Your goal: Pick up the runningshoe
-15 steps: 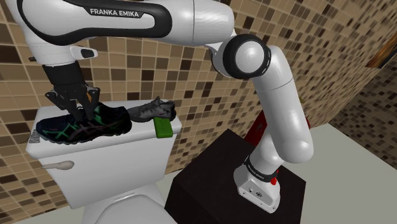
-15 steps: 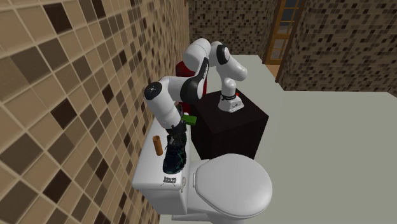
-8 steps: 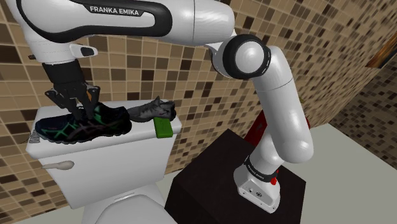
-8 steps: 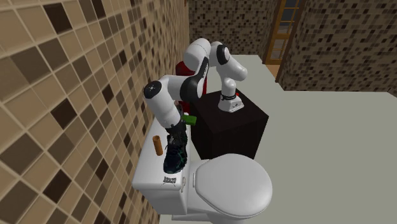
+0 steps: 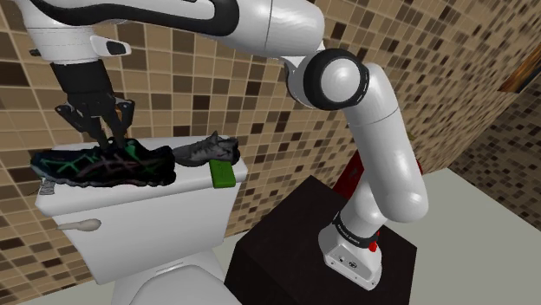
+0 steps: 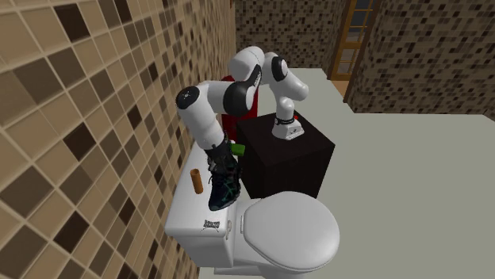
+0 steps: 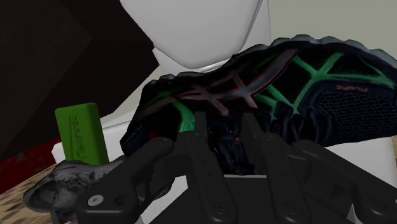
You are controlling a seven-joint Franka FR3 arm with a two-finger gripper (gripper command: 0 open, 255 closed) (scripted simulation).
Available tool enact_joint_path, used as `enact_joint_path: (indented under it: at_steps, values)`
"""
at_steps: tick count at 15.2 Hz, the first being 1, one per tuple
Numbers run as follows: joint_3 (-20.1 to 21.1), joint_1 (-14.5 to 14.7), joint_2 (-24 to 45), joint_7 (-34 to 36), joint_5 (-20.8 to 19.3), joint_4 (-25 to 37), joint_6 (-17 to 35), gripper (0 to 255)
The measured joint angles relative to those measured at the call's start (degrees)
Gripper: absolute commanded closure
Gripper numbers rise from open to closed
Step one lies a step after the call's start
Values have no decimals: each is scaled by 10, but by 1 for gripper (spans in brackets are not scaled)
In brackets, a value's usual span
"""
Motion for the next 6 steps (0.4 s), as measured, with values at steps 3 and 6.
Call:
enact_joint_path:
  at_steps: [3, 6]
  values:
    - [-2, 12, 11, 0, -2, 44, -31, 255]
    - [-4, 23, 22, -1, -5, 87, -61, 255]
